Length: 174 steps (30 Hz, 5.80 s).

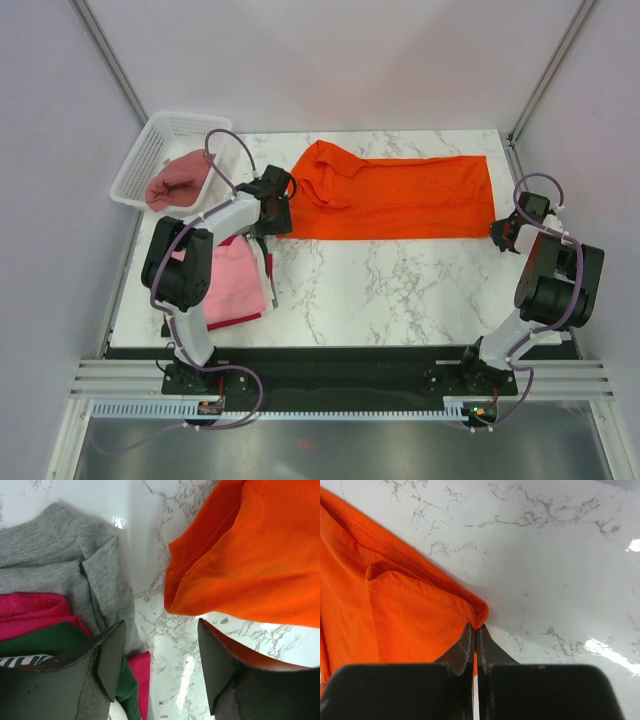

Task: Fold and stack the t-shirts
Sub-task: Fold the tshirt

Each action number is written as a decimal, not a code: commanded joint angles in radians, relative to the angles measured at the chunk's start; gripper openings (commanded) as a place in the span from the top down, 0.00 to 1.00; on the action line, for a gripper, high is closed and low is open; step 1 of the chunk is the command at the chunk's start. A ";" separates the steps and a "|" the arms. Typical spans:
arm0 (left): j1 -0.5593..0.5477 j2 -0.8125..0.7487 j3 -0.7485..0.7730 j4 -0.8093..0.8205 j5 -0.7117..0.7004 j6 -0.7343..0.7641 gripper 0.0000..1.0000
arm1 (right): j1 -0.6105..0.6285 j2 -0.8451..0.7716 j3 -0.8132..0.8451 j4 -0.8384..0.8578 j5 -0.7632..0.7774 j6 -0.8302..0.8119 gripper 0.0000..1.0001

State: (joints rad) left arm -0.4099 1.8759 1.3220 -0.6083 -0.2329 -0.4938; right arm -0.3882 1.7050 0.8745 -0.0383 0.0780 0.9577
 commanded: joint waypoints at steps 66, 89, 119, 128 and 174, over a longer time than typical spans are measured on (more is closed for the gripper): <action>-0.017 -0.073 -0.280 0.338 -0.164 -0.985 0.98 | 0.006 -0.100 -0.085 0.072 -0.055 0.024 1.00; -0.006 -0.247 -0.031 0.067 -0.187 -0.762 0.98 | 0.020 -0.211 0.118 -0.178 -0.047 0.081 1.00; -0.115 -0.359 -0.440 0.249 -0.060 -0.733 0.36 | -0.124 -0.321 -0.120 -0.160 0.052 -0.039 0.54; -0.099 -0.475 -0.287 0.193 -0.132 -0.471 0.01 | -0.045 -0.417 -0.040 -0.150 0.072 -0.135 0.47; 0.006 0.468 0.672 0.295 0.099 -0.407 0.25 | 0.126 0.775 1.133 -0.301 0.151 -0.278 0.60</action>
State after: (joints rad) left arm -0.4053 2.3051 1.9423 -0.3115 -0.1497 -0.9443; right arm -0.2657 2.4363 1.9785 -0.3077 0.2214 0.7002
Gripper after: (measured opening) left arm 0.762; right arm 0.470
